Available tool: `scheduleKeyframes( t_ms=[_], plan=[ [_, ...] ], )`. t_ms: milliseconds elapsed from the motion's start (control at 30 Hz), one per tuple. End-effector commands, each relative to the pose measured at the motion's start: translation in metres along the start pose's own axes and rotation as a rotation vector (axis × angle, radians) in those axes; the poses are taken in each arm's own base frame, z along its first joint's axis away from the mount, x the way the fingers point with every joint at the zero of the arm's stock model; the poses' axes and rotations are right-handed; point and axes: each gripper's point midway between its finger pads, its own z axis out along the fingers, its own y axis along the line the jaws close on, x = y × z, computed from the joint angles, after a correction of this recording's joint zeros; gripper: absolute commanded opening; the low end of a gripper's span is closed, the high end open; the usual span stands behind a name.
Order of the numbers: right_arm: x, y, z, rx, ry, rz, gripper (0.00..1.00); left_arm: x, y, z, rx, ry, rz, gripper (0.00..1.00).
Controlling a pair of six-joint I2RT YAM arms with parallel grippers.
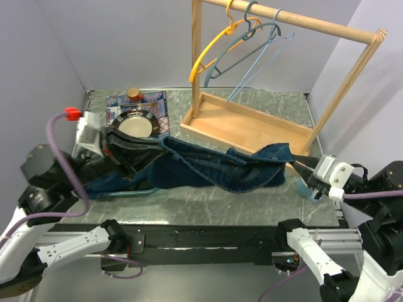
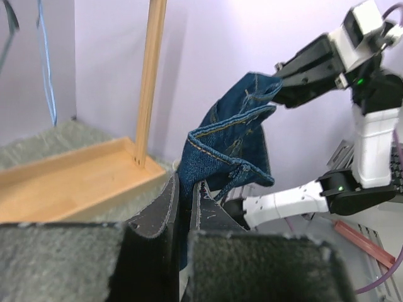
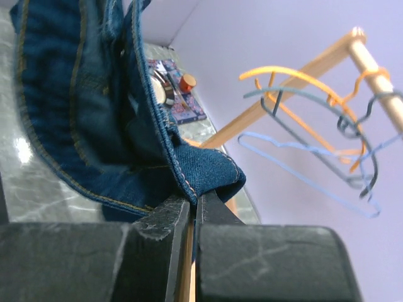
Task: Place the skirt on the hanger
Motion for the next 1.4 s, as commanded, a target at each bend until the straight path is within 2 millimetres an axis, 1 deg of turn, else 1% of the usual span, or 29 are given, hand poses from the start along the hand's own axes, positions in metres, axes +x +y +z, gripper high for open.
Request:
scheduleKeyframes(
  t_ms=[0,33,100,133,200,233,267,333,367,400,433,467,500,600,700,767,800,867,900,967,1033,1100,1133,1167,1233,1267,1300,1333,1367],
  plan=[
    [0.028,-0.024,0.004,0.155,0.092,0.158,0.0,-0.01,0.011,-0.004,-0.056,-0.099,-0.003,0.01],
    [0.042,-0.036,0.007,0.218,0.129,0.178,0.0,0.004,0.024,-0.001,-0.106,-0.081,-0.022,0.01],
    [0.06,-0.042,0.014,0.244,0.169,0.222,0.0,0.017,0.04,0.004,-0.161,-0.075,-0.043,0.01],
    [0.082,-0.044,0.023,0.244,0.218,0.255,0.0,0.039,0.054,0.008,-0.203,-0.041,-0.059,0.01],
    [0.11,-0.043,0.034,0.231,0.276,0.292,0.0,0.063,0.081,0.015,-0.305,-0.02,-0.099,0.01],
    [0.14,-0.039,0.048,0.209,0.321,0.329,0.0,0.088,0.096,0.017,-0.346,0.012,-0.111,0.01],
    [0.158,-0.038,0.054,0.212,0.351,0.344,0.0,0.105,0.114,0.02,-0.413,0.025,-0.122,0.01],
    [0.205,-0.032,0.073,0.192,0.409,0.384,0.0,0.133,0.138,0.024,-0.479,0.028,-0.119,0.01],
    [0.219,-0.031,0.079,0.186,0.429,0.393,0.0,0.15,0.156,0.028,-0.53,0.048,-0.105,0.01],
    [0.241,-0.029,0.088,0.162,0.463,0.422,0.0,0.158,0.171,0.028,-0.574,0.053,-0.094,0.01],
    [0.253,-0.031,0.096,0.16,0.469,0.428,0.0,0.164,0.184,0.029,-0.601,0.042,-0.09,0.01],
    [0.262,-0.032,0.1,0.149,0.485,0.438,0.0,0.18,0.2,0.033,-0.63,0.078,-0.098,0.01],
    [0.268,-0.031,0.106,0.121,0.486,0.449,0.0,0.185,0.219,0.029,-0.655,0.089,-0.105,0.01],
    [0.295,-0.031,0.123,0.045,0.528,0.51,0.0,0.198,0.254,0.028,-0.669,0.111,-0.148,0.01],
    [0.304,-0.022,0.122,-0.028,0.547,0.529,0.0,0.214,0.267,0.023,-0.656,0.159,-0.192,0.01],
    [0.307,0.0,0.115,-0.117,0.554,0.515,0.0,0.23,0.259,0.021,-0.62,0.22,-0.235,0.01],
    [0.314,0.017,0.108,-0.156,0.57,0.513,0.0,0.244,0.256,0.014,-0.629,0.278,-0.274,0.01],
    [0.324,0.039,0.097,-0.218,0.601,0.487,0.0,0.267,0.24,0.008,-0.579,0.361,-0.361,0.01],
    [0.333,0.057,0.088,-0.257,0.625,0.496,0.0,0.283,0.233,-0.001,-0.582,0.422,-0.413,0.01],
    [0.342,0.078,0.076,-0.311,0.658,0.487,0.0,0.307,0.215,-0.011,-0.548,0.49,-0.5,0.01],
    [0.35,0.105,0.061,-0.386,0.687,0.484,0.0,0.336,0.201,-0.031,-0.593,0.598,-0.579,0.02],
    [0.355,0.127,0.049,-0.442,0.703,0.484,0.0,0.349,0.18,-0.035,-0.574,0.663,-0.607,0.11],
    [0.355,0.135,0.042,-0.48,0.71,0.467,0.07,0.355,0.171,-0.04,-0.581,0.706,-0.633,0.15],
    [0.357,0.14,0.036,-0.492,0.732,0.465,0.14,0.357,0.16,-0.04,-0.556,0.733,-0.643,0.28],
    [0.353,0.145,0.027,-0.514,0.753,0.461,0.27,0.347,0.147,-0.042,-0.523,0.741,-0.647,0.49],
    [0.35,0.143,0.025,-0.507,0.763,0.46,0.32,0.341,0.142,-0.043,-0.51,0.739,-0.641,0.59],
    [0.342,0.137,0.022,-0.492,0.767,0.45,0.4,0.33,0.14,-0.042,-0.506,0.724,-0.624,0.66],
    [0.336,0.132,0.023,-0.477,0.76,0.447,0.56,0.313,0.135,-0.042,-0.481,0.686,-0.58,0.73],
    [0.329,0.126,0.024,-0.457,0.75,0.443,0.62,0.308,0.131,-0.049,-0.494,0.693,-0.566,0.86]
  ],
)
